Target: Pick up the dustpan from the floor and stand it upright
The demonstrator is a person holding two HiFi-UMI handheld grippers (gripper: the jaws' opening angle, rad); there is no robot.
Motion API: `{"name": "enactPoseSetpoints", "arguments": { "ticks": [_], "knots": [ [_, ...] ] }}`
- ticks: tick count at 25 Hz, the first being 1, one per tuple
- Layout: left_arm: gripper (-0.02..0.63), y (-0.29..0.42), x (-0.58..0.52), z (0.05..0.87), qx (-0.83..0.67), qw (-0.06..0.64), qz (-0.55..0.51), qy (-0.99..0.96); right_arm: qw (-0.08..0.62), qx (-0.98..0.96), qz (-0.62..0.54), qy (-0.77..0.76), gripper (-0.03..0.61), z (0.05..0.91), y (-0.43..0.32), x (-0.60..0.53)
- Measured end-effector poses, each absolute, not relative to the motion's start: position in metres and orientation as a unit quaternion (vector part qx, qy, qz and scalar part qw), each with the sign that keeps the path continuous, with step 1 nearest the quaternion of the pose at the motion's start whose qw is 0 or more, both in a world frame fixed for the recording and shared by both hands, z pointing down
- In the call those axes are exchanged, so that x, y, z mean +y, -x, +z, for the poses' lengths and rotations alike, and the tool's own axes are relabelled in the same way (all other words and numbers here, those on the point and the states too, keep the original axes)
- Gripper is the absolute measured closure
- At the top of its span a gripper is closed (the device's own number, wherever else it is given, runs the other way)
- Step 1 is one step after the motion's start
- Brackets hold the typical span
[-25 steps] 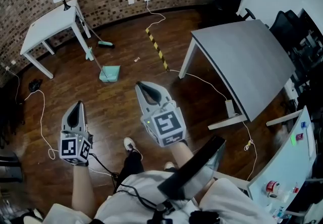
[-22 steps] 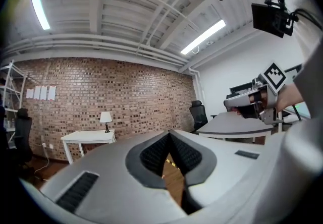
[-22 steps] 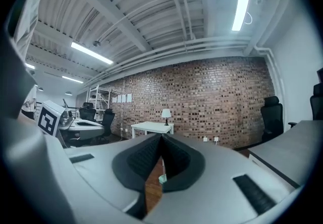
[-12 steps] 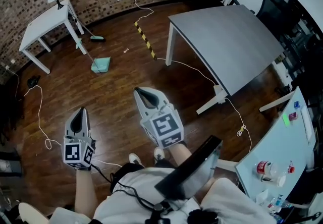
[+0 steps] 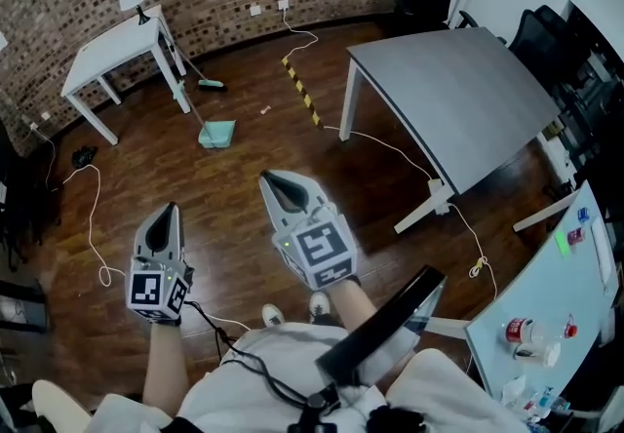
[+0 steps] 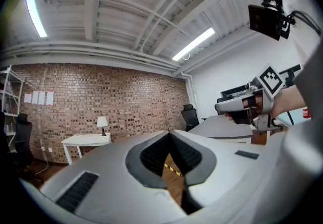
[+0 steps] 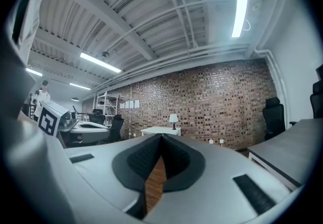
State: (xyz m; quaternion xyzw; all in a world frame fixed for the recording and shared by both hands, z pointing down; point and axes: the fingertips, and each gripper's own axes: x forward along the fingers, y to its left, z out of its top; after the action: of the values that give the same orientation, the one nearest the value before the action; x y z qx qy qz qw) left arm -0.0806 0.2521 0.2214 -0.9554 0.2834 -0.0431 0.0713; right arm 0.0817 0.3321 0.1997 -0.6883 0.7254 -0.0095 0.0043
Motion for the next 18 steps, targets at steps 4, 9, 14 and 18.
{"name": "enactPoseSetpoints", "arguments": {
  "ticks": [4, 9, 14, 18],
  "knots": [
    [0.611, 0.082, 0.247, 0.214, 0.288, 0.072, -0.034, 0.954, -0.002, 0.735, -0.007, 0.678, 0.598, 0.196, -0.072, 0.324],
    [0.611, 0.081, 0.247, 0.216, 0.285, 0.076, -0.036, 0.955, -0.018, 0.732, -0.005, 0.681, 0.599, 0.196, -0.07, 0.317],
    [0.611, 0.078, 0.237, 0.207, 0.282, 0.086, -0.031, 0.955, -0.007, 0.732, 0.001, 0.682, 0.599, 0.185, -0.073, 0.304],
    [0.611, 0.076, 0.235, 0.205, 0.281, 0.091, -0.03, 0.955, -0.006, 0.733, 0.007, 0.68, 0.6, 0.181, -0.074, 0.299]
  ]
}}
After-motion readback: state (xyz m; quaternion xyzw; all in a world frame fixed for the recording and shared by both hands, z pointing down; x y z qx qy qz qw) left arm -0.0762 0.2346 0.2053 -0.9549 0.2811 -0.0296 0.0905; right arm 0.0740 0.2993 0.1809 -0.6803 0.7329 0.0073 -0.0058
